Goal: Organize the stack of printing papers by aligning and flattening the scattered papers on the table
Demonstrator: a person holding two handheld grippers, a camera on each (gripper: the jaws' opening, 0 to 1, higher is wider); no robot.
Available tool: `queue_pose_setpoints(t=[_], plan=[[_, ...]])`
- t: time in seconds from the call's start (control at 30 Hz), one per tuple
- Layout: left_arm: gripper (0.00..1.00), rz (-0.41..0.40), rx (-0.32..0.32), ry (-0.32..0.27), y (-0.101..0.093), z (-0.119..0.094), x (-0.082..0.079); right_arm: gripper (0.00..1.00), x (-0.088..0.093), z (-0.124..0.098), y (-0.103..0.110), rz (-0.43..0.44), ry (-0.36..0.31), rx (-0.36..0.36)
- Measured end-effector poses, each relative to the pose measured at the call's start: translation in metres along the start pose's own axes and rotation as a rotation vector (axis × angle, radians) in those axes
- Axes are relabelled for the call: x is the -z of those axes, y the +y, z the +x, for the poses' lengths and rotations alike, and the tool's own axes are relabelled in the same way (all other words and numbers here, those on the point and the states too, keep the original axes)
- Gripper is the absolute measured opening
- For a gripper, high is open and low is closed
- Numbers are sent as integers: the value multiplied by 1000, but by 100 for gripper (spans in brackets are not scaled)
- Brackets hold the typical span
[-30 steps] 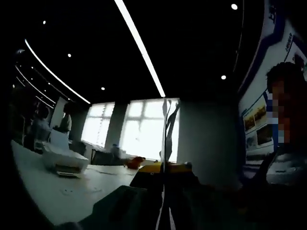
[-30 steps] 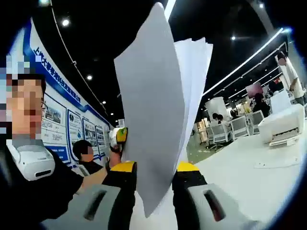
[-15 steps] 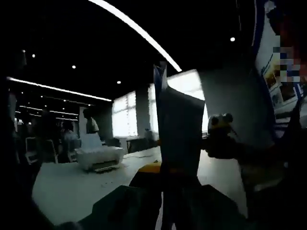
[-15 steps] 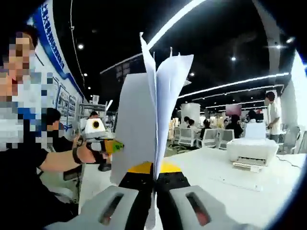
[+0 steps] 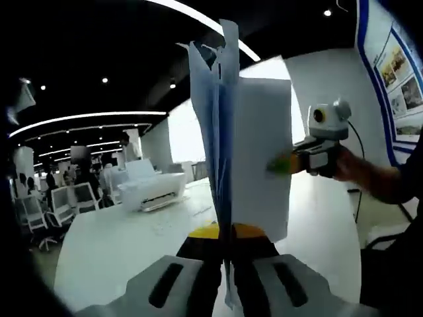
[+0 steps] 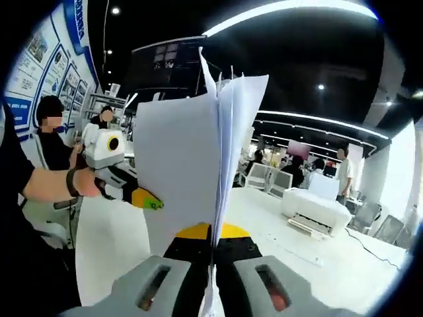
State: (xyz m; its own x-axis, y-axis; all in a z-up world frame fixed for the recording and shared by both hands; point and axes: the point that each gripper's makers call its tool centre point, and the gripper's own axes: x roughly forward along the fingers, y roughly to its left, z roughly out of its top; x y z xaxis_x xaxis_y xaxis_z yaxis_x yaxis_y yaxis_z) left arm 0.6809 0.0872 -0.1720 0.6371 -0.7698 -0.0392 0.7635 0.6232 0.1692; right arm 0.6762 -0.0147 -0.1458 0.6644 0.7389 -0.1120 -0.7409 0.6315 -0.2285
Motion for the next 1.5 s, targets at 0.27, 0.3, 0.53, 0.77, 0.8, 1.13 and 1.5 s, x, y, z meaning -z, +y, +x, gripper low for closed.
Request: queue_pose_setpoints(t=[0.27,0.3,0.53,0.77,0.8,1.13,1.5], plan=[[20,-39,-12,90,7,3,19,19,30,2,-10,55,91,-11],[22,-41,-12,91,8,3,18,18,31,2,-11,57,91,-16],[18,-2,-41,104,15,2,-4,13,16,-1,-27,142,48,13],[15,-87,-61,112,35,8,-1,13,16,3,-31,212,56,3],[15,-109,-61,110,36,10,2,16,24,4,-32,226,88,6],[8,-171,-66,92,41,13,9,13,37,3,-48,247,54,7],[7,-210,-65,86,40,17,4,0,17,0,-45,219,-6,30]])
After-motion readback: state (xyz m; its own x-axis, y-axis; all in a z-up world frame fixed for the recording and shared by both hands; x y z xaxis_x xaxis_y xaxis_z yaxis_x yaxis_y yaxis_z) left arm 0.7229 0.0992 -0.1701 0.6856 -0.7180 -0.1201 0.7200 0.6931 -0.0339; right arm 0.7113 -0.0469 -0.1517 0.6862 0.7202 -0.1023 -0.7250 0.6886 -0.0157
